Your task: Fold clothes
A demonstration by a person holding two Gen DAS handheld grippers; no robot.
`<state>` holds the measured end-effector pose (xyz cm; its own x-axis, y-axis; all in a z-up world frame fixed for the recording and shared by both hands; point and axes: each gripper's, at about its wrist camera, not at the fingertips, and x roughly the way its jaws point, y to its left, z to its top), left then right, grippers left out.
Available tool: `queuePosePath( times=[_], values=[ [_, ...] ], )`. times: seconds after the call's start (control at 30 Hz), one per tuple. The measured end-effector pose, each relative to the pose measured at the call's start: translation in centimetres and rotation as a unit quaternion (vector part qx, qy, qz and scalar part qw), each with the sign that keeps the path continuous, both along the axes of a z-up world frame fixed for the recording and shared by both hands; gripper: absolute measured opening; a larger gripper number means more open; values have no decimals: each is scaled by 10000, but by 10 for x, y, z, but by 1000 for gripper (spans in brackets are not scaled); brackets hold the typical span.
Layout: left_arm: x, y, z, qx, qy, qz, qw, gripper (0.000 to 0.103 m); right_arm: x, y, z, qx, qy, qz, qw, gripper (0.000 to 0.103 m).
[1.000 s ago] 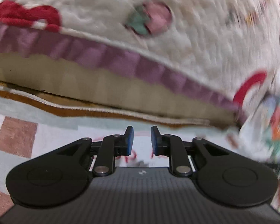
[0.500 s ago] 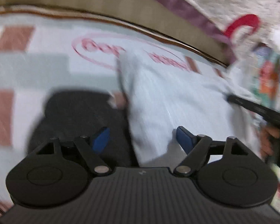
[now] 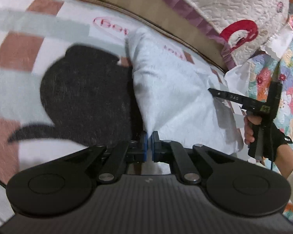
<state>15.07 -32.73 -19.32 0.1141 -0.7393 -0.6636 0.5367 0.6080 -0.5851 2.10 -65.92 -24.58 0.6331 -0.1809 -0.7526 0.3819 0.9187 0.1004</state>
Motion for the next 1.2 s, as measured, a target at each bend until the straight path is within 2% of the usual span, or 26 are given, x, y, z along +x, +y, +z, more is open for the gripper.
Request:
queuePosePath(
  times=[0.07, 0.13, 0.17, 0.2, 0.23, 0.27, 0.33, 0.4, 0.5, 0.53, 0.57, 0.6, 0.67, 0.7, 0.77, 0.8, 0.87, 0.9, 1.0, 1.1, 1.13, 1.2],
  values=[
    [-2, -5, 7, 260, -185, -171, 9993, 4, -1, 6, 4, -280, 54, -197, 9994, 8],
    [-4, -8, 11, 572, -267, -180, 9978, 7, -9, 20, 16, -770, -9, -540, 9956, 21],
    [-3, -8, 11, 533, -219, -177, 9982, 14, -19, 26, 24, -751, -198, -645, 9949, 22],
    [-3, -9, 10, 519, -191, -259, 9981, 31, -29, 34, 32, -708, -409, -703, 9942, 24],
    [-6, -14, 7, 655, -278, -406, 9966, 40, -39, 46, 37, -599, -643, -578, 9945, 31],
    [-9, -19, 4, 790, -365, -554, 9947, 44, -43, 60, 38, -520, -715, -335, 9955, 35],
    [-15, -28, -1, 1039, -543, -821, 9897, 42, -49, 87, 36, -387, -800, 145, 9959, 42],
    [-21, -28, -2, 1135, -735, -881, 9869, 42, -47, 111, 23, -475, -465, 523, 9964, 42],
    [-22, -23, 5, 1357, -877, -857, 9831, 45, -48, 117, -7, -872, 43, 447, 9952, 41],
    [-23, -20, 9, 1431, -957, -863, 9813, 46, -50, 118, -14, -997, 151, 418, 9940, 49],
    [-23, -18, 13, 1505, -1037, -868, 9793, 46, -56, 114, -15, -1097, 110, 358, 9933, 50],
    [-25, -17, 19, 1495, -1155, -905, 9778, 45, -62, 109, -14, -1191, 193, 237, 9924, 50],
    [-33, -16, 38, 946, -1625, -1173, 9751, 46, -78, 95, -13, -1372, 303, -72, 9901, 51],
    [-37, -18, 45, 699, -1799, -1317, 9723, 46, -89, 86, -13, -1288, 272, -292, 9909, 53],
    [-44, -30, 53, 319, -1874, -1562, 9693, 46, -113, 66, -11, -939, 183, -852, 9918, 52],
    [-47, -38, 56, 165, -1906, -1670, 9672, 46, -125, 59, -10, -945, 197, -1187, 9882, 53],
    [-51, -62, 53, 87, -1949, -1799, 9641, 49, -149, 46, -8, -861, 166, -1853, 9788, 62],
    [-53, -74, 50, 77, -1987, -1864, 9622, 50, -163, 39, -5, -482, -60, -2174, 9749, 62],
    [-54, -115, 34, 467, -2120, -1909, 9573, 50, -203, 22, 1, 733, -785, -2911, 9506, 63],
    [-49, -137, 26, 480, -2181, -1867, 9567, 50, -217, 16, -13, 2020, -1447, -3045, 9195, 64],
    [-48, -142, 25, 457, -2274, -1884, 9543, 50, -214, 17, -19, 2278, -1546, -3090, 9103, 65],
    [-47, -153, 19, 481, -2246, -2014, 9522, 50, -204, 21, -25, 2412, -1769, -3106, 9022, 66]
  ],
)
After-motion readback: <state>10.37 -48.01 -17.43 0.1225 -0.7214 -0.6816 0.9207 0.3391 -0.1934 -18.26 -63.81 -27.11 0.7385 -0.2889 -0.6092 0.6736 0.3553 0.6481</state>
